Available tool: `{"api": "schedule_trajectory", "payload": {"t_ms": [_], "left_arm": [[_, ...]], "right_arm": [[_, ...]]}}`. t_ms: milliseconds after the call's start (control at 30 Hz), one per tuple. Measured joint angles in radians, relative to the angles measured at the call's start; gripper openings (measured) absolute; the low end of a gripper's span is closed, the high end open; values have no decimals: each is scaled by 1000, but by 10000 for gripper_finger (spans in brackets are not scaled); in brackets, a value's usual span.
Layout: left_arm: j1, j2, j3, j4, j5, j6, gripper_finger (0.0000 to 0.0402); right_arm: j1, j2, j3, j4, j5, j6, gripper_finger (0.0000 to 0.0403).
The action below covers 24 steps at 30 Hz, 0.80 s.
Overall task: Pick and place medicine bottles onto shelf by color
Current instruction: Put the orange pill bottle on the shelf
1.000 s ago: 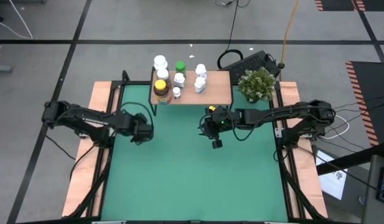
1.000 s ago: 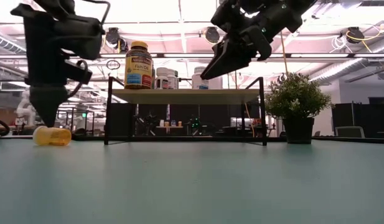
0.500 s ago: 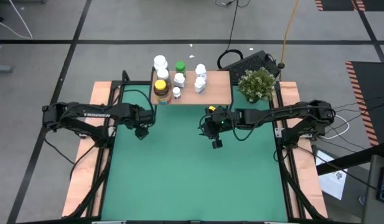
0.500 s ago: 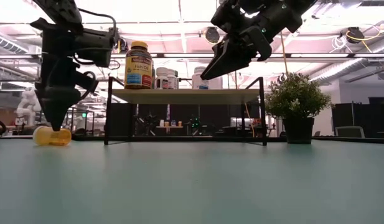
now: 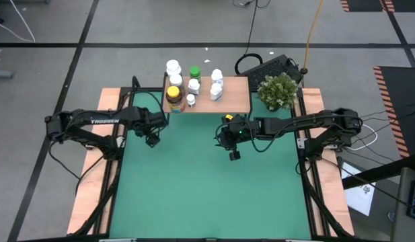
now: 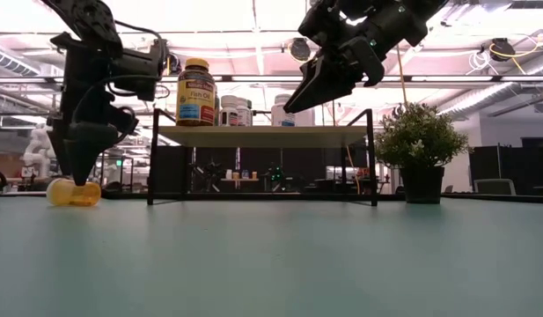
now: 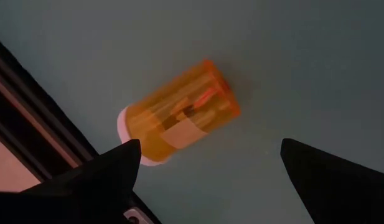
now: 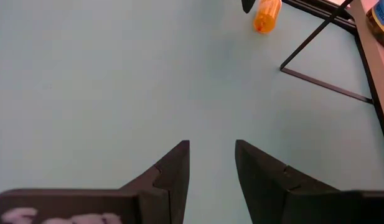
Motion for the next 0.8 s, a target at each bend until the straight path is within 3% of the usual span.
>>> {"api": "schedule_trajectory", "payload": {"t_ms": [433,800], "left_arm": [[-29,0,0,36,170,132,390],[-95,0,0,66,201,146,390]], "right_arm": [[0,0,0,0,0,1,121],[0,0,0,1,0,-14,121]]}}
